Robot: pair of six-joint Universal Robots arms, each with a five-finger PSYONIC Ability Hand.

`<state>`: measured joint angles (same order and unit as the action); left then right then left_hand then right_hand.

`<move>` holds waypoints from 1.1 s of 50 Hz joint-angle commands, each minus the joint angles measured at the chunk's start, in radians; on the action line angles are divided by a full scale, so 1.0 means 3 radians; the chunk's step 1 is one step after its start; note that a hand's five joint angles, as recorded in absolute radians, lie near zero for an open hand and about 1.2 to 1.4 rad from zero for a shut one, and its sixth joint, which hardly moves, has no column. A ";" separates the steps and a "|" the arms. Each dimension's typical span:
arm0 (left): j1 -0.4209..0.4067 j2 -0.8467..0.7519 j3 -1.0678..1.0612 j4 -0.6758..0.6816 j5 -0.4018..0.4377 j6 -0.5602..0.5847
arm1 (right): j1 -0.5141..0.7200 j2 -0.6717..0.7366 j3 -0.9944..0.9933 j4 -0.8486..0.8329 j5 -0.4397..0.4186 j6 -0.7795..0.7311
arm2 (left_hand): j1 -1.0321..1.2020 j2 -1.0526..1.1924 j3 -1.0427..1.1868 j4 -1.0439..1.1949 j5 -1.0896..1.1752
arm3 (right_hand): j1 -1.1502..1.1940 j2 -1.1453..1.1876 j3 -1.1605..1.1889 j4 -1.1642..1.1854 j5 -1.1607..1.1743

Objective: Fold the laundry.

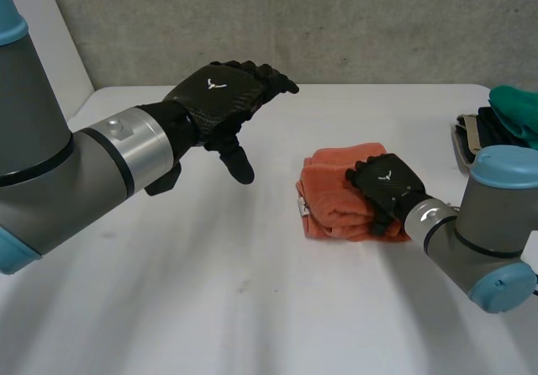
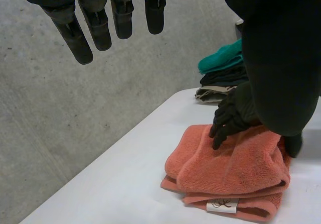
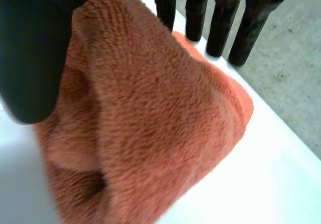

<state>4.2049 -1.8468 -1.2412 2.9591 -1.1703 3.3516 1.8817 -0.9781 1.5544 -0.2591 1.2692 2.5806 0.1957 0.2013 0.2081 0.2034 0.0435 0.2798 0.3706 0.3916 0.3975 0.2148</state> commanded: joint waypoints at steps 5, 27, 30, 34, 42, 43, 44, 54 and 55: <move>-0.0006 -0.0005 -0.0009 0.0000 0.0000 0.0006 | -0.0004 -0.0104 0.0141 0.0194 0.0177 0.0091 | 0.0128 0.0109 0.0087 0.0102 0.0054 | -0.0351 -0.0654 -0.0723 -0.0743 -0.0716; -0.0006 0.0000 -0.0025 0.0000 0.0000 0.0006 | 0.0032 0.0264 -0.0221 -0.0036 0.0167 0.0167 | 0.0128 0.0109 0.0087 0.0102 0.0054 | -0.0072 -0.0375 -0.0445 -0.0464 -0.0437; -0.0001 0.0000 -0.0025 0.0005 0.0000 0.0006 | 0.0032 0.0315 -0.0272 -0.0041 0.0167 0.0162 | 0.0128 0.0109 0.0087 0.0102 0.0054 | -0.0004 -0.0307 -0.0377 -0.0396 -0.0369; -0.0001 -0.0005 -0.0025 0.0000 0.0000 0.0006 | 0.0032 0.0371 -0.0339 -0.0046 0.0162 0.0167 | 0.0128 0.0109 0.0087 0.0102 0.0054 | 0.0143 -0.0160 -0.0230 -0.0250 -0.0223; -0.0001 -0.0005 -0.0030 0.0000 0.0000 0.0006 | 0.0037 0.0479 -0.0553 -0.0052 0.0157 0.0178 | 0.0128 0.0109 0.0087 0.0102 0.0054 | 0.1509 0.1206 0.1136 0.1116 0.1143; -0.0001 -0.0011 -0.0030 0.0000 0.0000 0.0006 | 0.0037 0.0489 -0.0574 -0.0052 0.0157 0.0178 | 0.0128 0.0109 0.0087 0.0102 0.0054 | 0.1833 0.1530 0.1460 0.1441 0.1468; -0.0001 -0.0011 -0.0030 0.0000 0.0000 0.0006 | 0.0037 0.0504 -0.0600 -0.0052 0.0157 0.0183 | 0.0128 0.0109 0.0087 0.0102 0.0054 | 0.2175 0.1873 0.1803 0.1783 0.1810; 0.0004 0.0000 -0.0025 0.0000 0.0000 -0.0005 | 0.0032 0.0627 -0.0850 -0.0077 0.0146 0.0198 | 0.0128 0.0109 0.0087 0.0102 0.0054 | 0.3722 0.3419 0.3349 0.3329 0.3356; 0.0004 0.0000 -0.0025 0.0000 0.0000 -0.0005 | 0.0027 0.0617 -0.0850 -0.0077 0.0141 0.0198 | 0.0128 0.0109 0.0087 0.0102 0.0054 | 0.3722 0.3419 0.3349 0.3329 0.3356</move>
<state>4.2059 -1.8484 -1.2490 2.9590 -1.1704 3.3516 1.8942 -0.8028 1.3299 -0.2807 1.3138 2.6380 0.1957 0.2013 0.2081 0.2034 0.0435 0.8561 1.1266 1.1352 1.1512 0.8411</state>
